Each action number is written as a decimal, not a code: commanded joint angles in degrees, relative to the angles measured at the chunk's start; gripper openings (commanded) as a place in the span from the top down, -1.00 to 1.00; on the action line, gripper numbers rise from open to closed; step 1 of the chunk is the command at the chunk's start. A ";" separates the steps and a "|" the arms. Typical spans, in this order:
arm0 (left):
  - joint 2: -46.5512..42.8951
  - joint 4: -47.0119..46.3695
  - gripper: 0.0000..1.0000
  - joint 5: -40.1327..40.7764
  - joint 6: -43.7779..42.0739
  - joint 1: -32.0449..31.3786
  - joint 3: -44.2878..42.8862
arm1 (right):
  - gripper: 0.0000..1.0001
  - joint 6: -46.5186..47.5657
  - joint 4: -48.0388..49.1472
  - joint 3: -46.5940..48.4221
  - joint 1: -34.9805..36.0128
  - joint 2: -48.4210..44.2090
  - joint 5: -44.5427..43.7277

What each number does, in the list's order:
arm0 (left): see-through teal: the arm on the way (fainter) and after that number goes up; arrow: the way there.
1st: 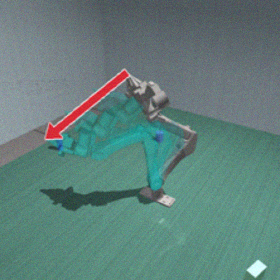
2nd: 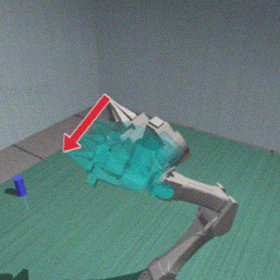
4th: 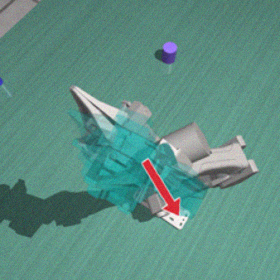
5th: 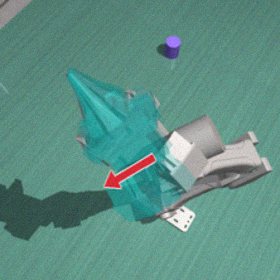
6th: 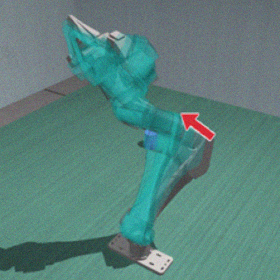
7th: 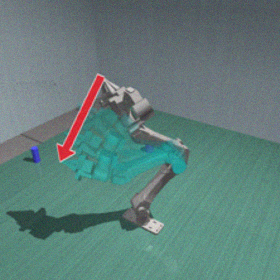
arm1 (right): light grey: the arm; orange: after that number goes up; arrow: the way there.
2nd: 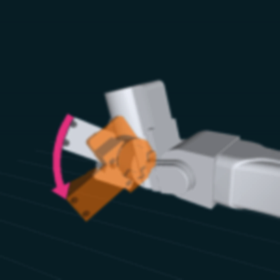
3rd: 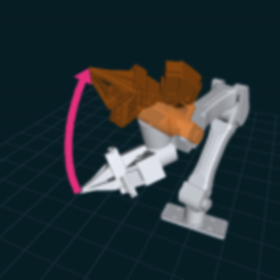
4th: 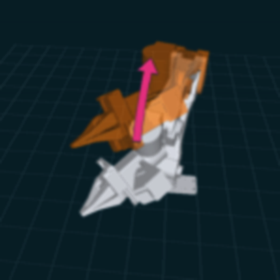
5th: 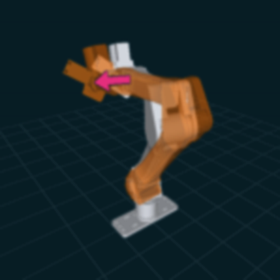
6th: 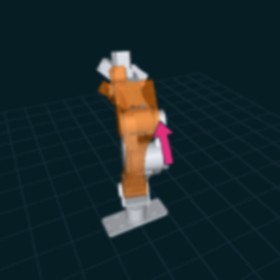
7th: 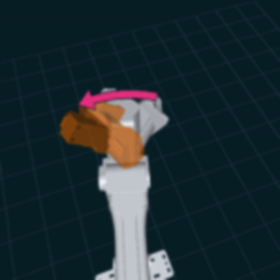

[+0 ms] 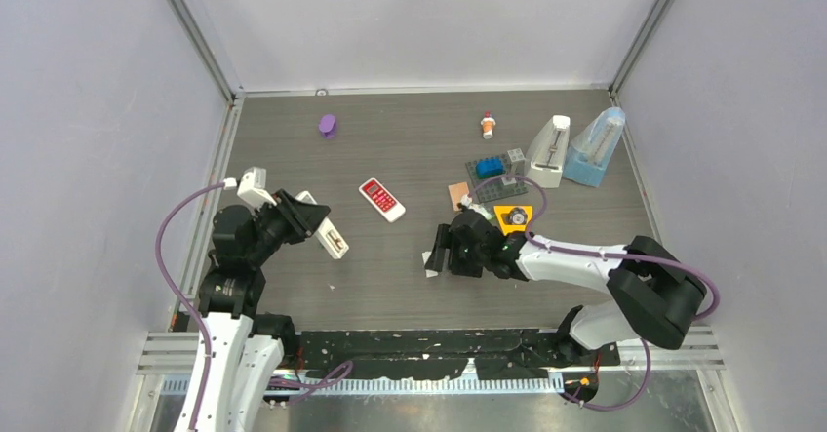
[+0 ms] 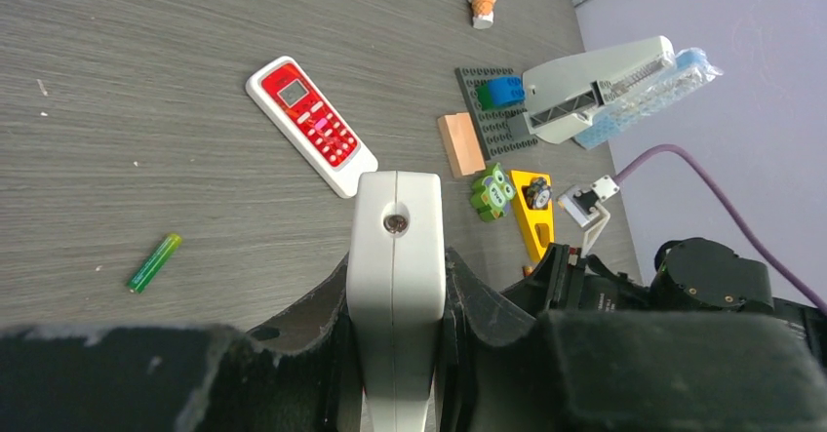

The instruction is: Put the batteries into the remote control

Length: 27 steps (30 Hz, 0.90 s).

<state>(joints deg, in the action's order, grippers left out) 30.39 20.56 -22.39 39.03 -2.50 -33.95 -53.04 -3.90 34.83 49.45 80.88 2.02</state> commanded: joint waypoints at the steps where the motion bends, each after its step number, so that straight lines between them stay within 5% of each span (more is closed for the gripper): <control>1: -0.29 -0.31 1.00 -2.57 -2.40 0.05 -2.87 | -0.54 3.08 -12.19 2.43 -0.05 -5.09 -10.46; 9: 2.69 -13.48 1.00 -29.45 -2.27 0.04 -1.62 | -0.55 5.98 -23.32 4.17 -0.10 -11.91 -19.92; 15: 2.73 -20.89 1.00 -40.06 -1.08 0.04 -0.99 | -0.47 9.39 -24.99 5.13 -0.23 -16.05 -21.53; 27: 1.95 -26.65 1.00 -45.55 2.06 0.00 -0.98 | -0.62 22.09 8.59 9.75 4.74 -22.78 19.75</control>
<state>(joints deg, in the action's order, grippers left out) 32.53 -0.38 -64.27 38.81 -2.50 -34.04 -35.53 -11.64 38.61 51.13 60.34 6.46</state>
